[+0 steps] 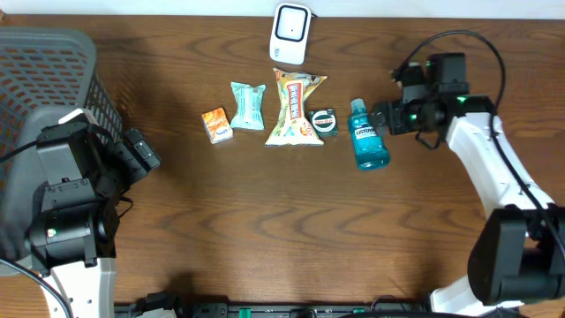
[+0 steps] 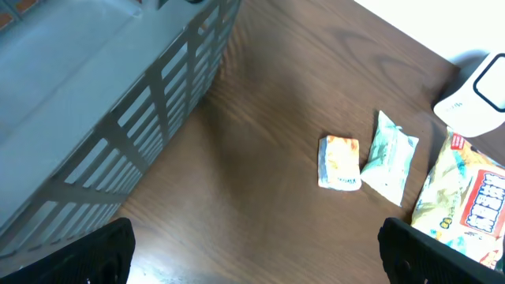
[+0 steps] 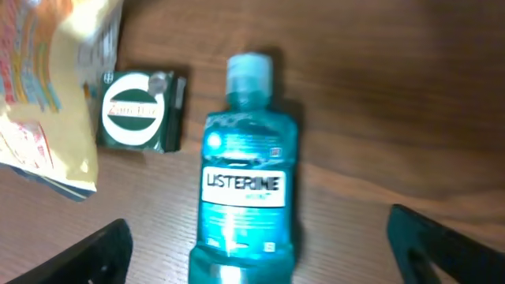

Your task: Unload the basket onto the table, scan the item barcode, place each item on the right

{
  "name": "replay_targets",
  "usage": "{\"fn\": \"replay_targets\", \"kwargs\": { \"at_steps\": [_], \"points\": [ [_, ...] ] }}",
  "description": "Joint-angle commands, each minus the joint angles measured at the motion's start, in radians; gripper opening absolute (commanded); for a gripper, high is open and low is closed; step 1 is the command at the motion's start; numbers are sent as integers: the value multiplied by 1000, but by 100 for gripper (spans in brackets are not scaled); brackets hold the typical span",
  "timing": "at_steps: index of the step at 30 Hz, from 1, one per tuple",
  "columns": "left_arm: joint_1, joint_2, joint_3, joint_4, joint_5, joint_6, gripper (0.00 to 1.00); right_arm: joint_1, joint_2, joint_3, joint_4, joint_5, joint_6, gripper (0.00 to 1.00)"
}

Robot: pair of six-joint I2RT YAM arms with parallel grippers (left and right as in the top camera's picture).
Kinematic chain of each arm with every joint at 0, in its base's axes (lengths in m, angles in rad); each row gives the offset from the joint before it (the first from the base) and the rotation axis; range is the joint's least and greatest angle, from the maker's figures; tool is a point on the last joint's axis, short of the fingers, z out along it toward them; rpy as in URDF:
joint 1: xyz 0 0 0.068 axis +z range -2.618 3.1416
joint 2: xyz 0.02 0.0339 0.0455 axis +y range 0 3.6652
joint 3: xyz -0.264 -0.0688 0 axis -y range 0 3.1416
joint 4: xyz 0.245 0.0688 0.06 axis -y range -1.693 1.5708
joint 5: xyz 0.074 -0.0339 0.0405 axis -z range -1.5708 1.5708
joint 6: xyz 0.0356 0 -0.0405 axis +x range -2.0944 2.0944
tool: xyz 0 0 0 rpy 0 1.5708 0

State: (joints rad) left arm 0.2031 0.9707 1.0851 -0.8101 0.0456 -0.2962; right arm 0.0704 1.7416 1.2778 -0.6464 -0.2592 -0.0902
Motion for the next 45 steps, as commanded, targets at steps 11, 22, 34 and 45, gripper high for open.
{"fn": "replay_targets", "kwargs": {
  "at_steps": [11,22,34,45],
  "points": [
    [6,2,5,-1,-12,-9,98,132,173,-13,-13,261,8,99],
    [6,2,5,-1,-12,-9,98,140,240,-15,-2,162,8,91],
    [6,2,5,-1,-13,-9,98,139,241,-18,30,203,64,86],
    [6,2,5,-1,-12,-9,98,141,241,-64,93,231,68,73]
  ]
}}
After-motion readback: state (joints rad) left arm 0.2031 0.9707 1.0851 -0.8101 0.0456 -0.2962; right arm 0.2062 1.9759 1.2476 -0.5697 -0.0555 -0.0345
